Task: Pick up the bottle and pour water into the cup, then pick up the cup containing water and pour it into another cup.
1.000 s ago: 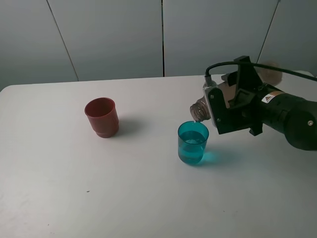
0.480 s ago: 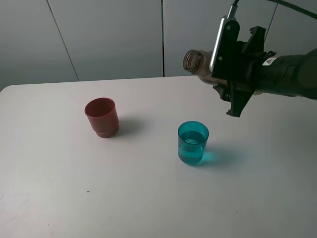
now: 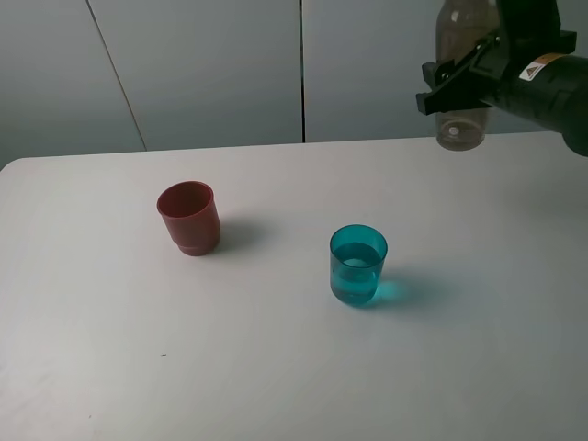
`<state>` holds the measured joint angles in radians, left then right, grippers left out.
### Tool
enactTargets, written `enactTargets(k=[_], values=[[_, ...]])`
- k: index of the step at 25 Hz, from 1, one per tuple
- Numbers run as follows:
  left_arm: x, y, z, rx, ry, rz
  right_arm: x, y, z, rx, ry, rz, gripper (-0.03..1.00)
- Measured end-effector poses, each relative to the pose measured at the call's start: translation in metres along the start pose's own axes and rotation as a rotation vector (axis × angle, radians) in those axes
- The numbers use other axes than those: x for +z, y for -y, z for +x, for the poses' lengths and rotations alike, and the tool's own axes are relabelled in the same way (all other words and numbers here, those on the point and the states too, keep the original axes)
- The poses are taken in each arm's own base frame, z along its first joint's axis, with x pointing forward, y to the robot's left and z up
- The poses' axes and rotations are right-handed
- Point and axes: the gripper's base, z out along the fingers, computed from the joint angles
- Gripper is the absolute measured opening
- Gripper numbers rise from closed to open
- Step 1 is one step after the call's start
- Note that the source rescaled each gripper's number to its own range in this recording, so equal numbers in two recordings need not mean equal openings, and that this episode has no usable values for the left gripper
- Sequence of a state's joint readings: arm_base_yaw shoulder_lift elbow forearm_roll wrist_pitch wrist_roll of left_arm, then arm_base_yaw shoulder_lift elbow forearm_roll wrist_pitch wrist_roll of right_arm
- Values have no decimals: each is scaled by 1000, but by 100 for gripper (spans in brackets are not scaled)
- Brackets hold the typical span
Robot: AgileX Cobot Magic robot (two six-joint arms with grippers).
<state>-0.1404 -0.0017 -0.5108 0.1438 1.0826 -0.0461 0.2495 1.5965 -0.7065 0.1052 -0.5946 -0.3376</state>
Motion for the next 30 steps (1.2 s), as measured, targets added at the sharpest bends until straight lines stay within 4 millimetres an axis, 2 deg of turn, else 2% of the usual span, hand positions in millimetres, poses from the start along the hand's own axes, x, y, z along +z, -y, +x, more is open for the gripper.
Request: enactTargets(k=[3,7,14,19,30], values=[[0,0,0,0,0,0,11,-2,10,40,40,25,2],[0,0,0,0,0,0,28,-3,36,48,-21,33,2],[0,0,0,0,0,0,39,8,74,122,-125,71,2],[0,0,0,0,0,0,41,16,83,206,-140,88,2],[0,0,0,-2,0,0,45,9,94,262,-186,31,2]])
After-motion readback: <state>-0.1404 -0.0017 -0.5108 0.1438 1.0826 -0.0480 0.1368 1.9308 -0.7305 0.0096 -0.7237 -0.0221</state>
